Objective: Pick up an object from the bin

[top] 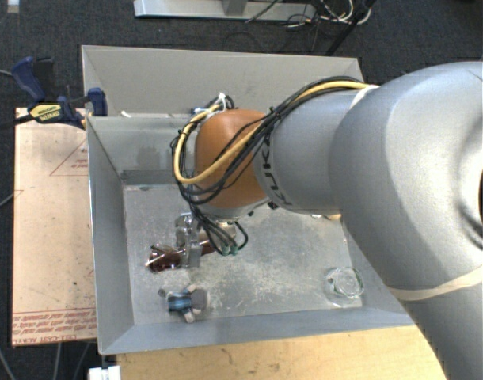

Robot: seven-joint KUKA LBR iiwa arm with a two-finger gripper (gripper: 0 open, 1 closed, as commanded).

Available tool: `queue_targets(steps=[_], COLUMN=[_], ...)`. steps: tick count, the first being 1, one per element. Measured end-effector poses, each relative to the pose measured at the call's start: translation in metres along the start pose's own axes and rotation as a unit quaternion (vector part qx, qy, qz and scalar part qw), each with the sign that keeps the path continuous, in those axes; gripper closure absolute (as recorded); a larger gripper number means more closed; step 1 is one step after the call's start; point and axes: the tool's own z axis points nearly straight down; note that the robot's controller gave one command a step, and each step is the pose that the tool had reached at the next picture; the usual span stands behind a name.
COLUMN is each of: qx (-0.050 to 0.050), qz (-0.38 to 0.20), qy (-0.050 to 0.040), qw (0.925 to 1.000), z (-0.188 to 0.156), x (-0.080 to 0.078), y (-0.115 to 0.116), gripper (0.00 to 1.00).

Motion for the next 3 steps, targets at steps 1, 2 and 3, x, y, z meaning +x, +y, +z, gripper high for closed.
queue_targets(steps=[1,2,3], qx=[0.0,0.001,0.001], qz=[-0.002,-0.001,-0.001], qy=[0.0016,0.0044,0.0048], qw=[1.0,1.0,1.0], z=[-0.002,-0.009,-0.023], x=[0.0,0.002,0.002], y=[0.0,0.0,0.0], gripper=[1.0,1.0,1.0])
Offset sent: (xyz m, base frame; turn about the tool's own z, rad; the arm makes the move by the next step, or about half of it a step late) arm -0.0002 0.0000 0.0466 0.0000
